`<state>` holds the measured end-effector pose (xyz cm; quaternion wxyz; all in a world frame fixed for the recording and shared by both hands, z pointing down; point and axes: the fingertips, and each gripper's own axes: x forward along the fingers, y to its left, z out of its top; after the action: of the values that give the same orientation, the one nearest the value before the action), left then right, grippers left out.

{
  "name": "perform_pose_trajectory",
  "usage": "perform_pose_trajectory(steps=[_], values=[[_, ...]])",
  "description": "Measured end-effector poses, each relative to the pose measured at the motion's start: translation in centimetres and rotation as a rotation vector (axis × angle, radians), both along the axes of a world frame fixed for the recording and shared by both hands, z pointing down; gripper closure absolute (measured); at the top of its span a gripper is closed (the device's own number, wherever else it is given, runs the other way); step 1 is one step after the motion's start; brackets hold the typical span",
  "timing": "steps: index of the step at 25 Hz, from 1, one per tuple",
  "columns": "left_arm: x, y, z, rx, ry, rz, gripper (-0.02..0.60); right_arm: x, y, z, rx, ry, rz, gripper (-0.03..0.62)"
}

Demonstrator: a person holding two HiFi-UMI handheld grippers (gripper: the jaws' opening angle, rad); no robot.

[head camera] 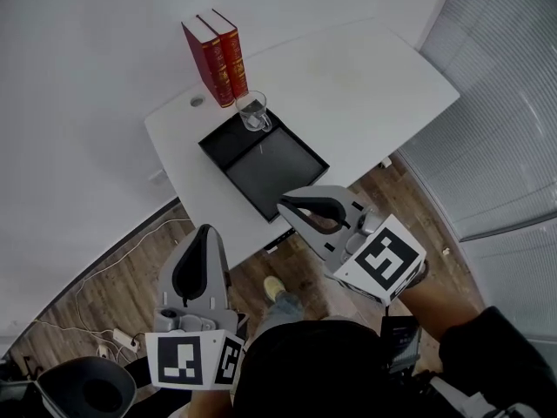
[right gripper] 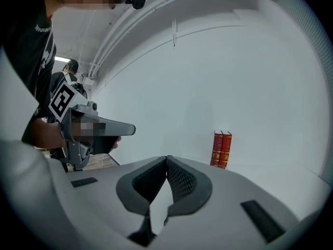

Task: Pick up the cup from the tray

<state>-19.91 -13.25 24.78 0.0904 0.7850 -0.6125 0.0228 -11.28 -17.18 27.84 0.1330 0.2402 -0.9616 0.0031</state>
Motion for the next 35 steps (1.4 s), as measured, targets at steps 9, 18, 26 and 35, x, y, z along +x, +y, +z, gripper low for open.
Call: perform_pose_trajectory(steps=[9, 18, 26, 35], values=[[-2.9, -2.6, -0.2, 0.032, 0.01, 0.008, 0.581, -3.0, -2.0, -0.5, 0.036, 0.002, -0.023, 0.579], [-4.1, -3.6, 0.5, 0.013, -0.003, 0.016, 0.581, -4.2, -3.3, 0.2, 0.023, 0.003, -0.01, 0.58], [-4.3, -3.5, 0.2, 0.032, -0.001, 0.036, 0.581, -4.3, -2.9, 0.2, 0.031, 0.008, 0.005, 0.58], [-4.0, -2.5, 0.5, 0.037, 0.028, 0.056, 0.581, -3.8, -1.6, -0.3, 0.054, 0.025, 0.021, 0.58]])
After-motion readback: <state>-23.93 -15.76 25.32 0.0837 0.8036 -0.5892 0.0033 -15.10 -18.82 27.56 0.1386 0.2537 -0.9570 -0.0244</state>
